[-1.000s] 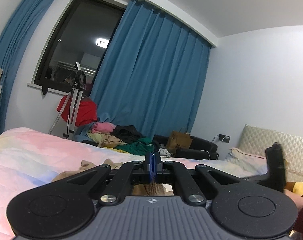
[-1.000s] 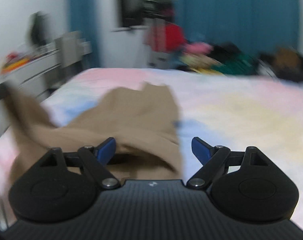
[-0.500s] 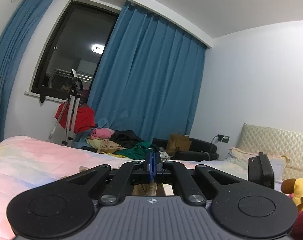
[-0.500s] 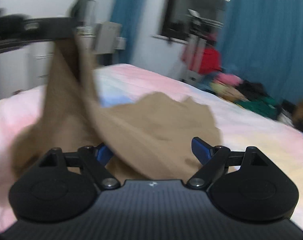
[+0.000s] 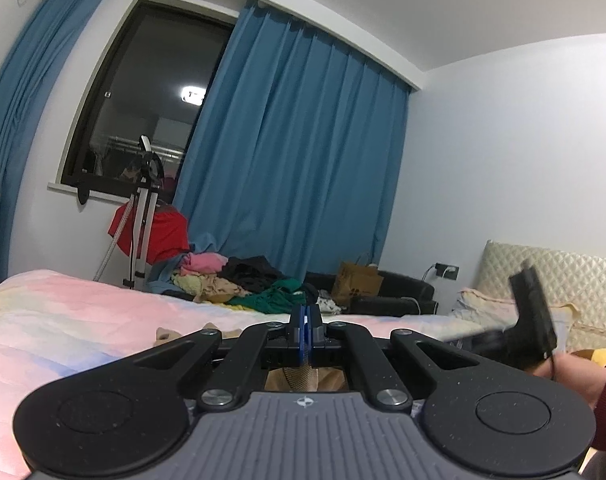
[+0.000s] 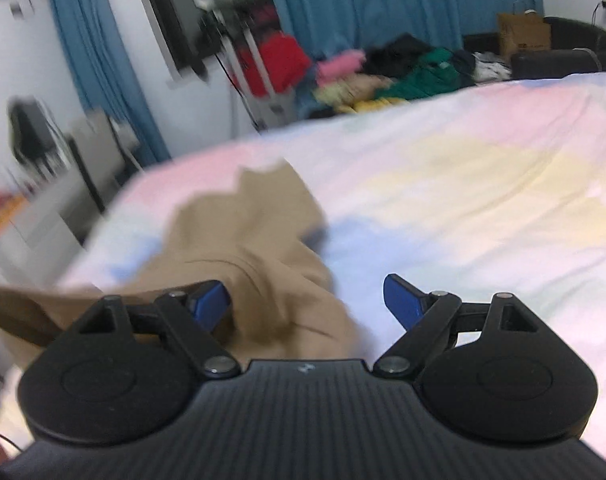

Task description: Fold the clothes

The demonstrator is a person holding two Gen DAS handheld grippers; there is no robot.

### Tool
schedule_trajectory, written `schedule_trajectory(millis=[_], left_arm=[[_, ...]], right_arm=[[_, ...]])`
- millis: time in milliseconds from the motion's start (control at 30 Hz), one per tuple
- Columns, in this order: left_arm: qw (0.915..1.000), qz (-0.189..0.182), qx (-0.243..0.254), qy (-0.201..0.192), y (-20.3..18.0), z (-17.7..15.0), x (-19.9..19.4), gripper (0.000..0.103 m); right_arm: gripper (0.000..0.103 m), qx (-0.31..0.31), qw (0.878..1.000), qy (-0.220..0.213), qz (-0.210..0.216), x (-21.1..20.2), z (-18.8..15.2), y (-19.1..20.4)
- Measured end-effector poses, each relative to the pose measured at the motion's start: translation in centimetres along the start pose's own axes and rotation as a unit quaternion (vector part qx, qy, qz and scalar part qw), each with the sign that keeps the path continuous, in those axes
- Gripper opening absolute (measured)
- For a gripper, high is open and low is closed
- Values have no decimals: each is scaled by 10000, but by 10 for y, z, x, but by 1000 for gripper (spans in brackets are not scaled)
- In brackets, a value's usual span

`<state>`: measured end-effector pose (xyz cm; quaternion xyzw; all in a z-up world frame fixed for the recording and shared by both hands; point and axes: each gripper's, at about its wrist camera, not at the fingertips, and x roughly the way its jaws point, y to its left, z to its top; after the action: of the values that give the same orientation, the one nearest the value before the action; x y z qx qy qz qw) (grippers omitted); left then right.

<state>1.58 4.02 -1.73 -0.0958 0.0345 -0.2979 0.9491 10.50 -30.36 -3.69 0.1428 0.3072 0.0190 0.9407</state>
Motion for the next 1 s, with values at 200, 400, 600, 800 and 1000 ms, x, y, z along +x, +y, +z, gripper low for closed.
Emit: schedule_trajectory(millis=[200,400,600,800,1000], left_arm=[[9992,52,-266,-302,11,11,-16,0],[9994,-282,-29,215,5,7,-9,1],[9901,-453,657,1155,-20,-20,11,32],[9777,-297,1063,1788,-35,-59,41,52],[9637,302,1571,2136,-38,-92,74,50]], right_arm=[[85,-720,9946,45,-746,-13,-8,5],[84,-994,9942,-156,-377,-18,-11,20],[81,-660,9976,-182,-63,-2,-9,21],[81,-359,9989,-254,-185,-2,-9,15],[81,-52,9994,-323,-140,-4,-10,7]])
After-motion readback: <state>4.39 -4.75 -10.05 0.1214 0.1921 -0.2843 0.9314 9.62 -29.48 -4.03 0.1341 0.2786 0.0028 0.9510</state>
